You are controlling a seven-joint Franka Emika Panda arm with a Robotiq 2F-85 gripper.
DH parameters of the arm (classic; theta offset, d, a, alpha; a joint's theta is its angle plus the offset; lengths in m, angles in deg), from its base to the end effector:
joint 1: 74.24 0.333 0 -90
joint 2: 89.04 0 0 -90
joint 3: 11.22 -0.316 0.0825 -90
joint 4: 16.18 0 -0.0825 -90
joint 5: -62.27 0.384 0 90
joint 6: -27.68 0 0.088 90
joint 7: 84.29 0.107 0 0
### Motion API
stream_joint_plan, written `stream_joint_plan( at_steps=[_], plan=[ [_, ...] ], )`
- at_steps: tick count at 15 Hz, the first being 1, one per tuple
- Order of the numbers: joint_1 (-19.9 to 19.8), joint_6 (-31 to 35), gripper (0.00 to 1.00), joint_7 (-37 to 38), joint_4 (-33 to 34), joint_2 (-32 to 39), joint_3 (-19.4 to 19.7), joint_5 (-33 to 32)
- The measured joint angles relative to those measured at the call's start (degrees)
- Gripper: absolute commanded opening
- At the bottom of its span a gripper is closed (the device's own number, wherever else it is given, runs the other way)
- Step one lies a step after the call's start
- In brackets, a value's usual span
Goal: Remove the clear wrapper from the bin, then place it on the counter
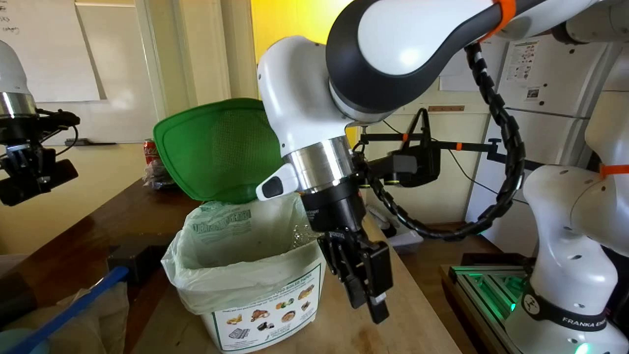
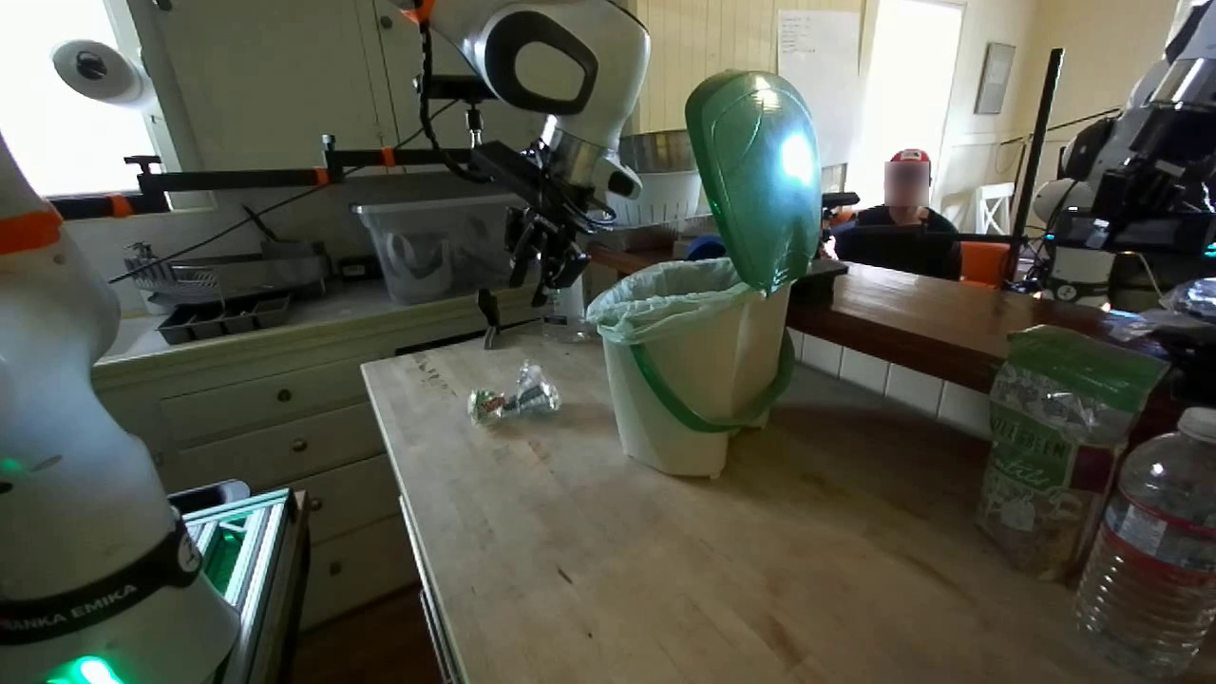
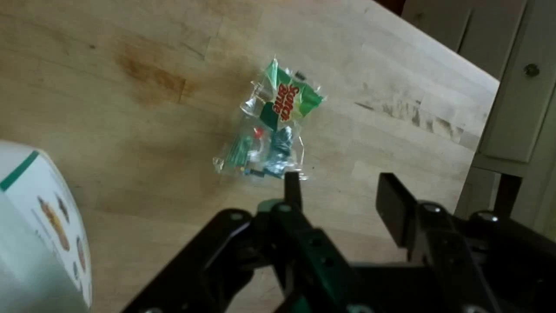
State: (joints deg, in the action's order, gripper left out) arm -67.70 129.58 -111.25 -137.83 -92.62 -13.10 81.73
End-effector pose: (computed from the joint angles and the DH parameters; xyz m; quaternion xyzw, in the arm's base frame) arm 0.4877 0.1015 0.4227 -0.9474 -0.2414 0.1113 0.1781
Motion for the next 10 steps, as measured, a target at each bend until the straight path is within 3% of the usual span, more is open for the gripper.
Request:
stream_joint_plan(
  at_steps=[1, 3, 8, 10],
  plan=[
    [0.0, 2.7, 0.62, 0.4, -0.3, -0.1, -0.4, -0.3],
    [0.0, 7.9, 0.58, 1.6, -1.0, -0.3, -1.2, -1.1],
    [0.0, 16.2, 0.95, 4.5, -3.5, -1.3, -2.4, -3.6],
    [0.1, 17.9, 1.00, 5.7, -4.3, -1.9, -2.8, -4.9]
  ],
)
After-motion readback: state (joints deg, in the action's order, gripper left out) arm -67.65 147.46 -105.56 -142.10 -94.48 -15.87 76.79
